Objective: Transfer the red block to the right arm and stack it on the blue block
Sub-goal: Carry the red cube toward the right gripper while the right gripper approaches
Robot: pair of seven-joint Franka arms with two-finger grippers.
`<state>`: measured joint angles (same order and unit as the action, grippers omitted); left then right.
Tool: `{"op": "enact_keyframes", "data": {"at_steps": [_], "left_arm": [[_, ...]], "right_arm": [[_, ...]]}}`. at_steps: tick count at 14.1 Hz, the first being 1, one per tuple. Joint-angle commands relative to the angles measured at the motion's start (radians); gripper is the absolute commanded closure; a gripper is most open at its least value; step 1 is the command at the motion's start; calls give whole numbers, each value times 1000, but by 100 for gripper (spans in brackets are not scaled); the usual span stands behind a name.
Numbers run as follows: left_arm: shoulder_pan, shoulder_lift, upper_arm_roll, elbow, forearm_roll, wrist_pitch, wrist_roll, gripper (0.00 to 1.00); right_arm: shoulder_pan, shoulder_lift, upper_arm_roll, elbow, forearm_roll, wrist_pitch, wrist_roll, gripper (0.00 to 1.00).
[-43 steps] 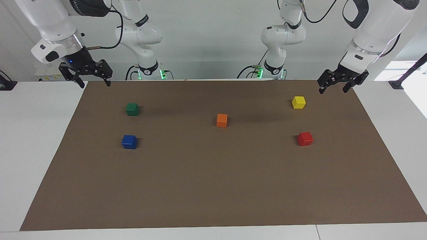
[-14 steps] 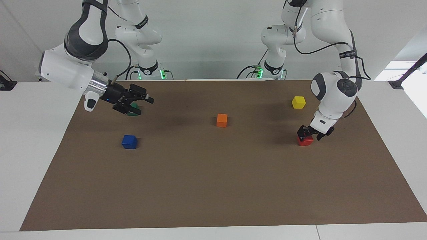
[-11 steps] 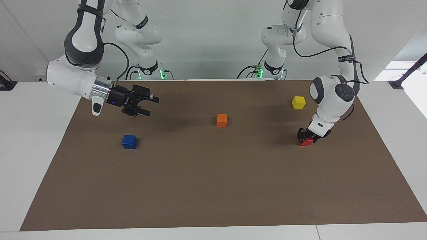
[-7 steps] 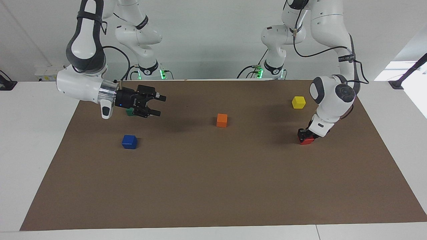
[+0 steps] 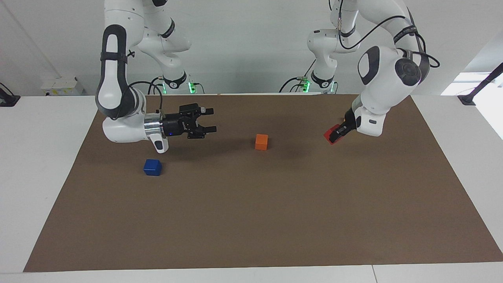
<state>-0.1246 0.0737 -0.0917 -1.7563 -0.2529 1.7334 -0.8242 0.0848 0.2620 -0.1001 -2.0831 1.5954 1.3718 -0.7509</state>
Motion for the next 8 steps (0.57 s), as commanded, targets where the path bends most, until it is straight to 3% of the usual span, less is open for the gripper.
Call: {"op": "enact_keyframes", "data": {"at_steps": [1, 4, 8], "left_arm": [[-16, -57, -3, -12, -126, -28, -235, 100], [-44, -106, -11, -44, -325, -34, -485, 100], [-141, -127, -20, -54, -359, 6, -726, 100]], "right_arm": [[29, 39, 5, -21, 124, -101, -44, 0], [75, 104, 5, -28, 210, -202, -122, 0], [150, 196, 5, -41, 320, -359, -185, 0]]}}
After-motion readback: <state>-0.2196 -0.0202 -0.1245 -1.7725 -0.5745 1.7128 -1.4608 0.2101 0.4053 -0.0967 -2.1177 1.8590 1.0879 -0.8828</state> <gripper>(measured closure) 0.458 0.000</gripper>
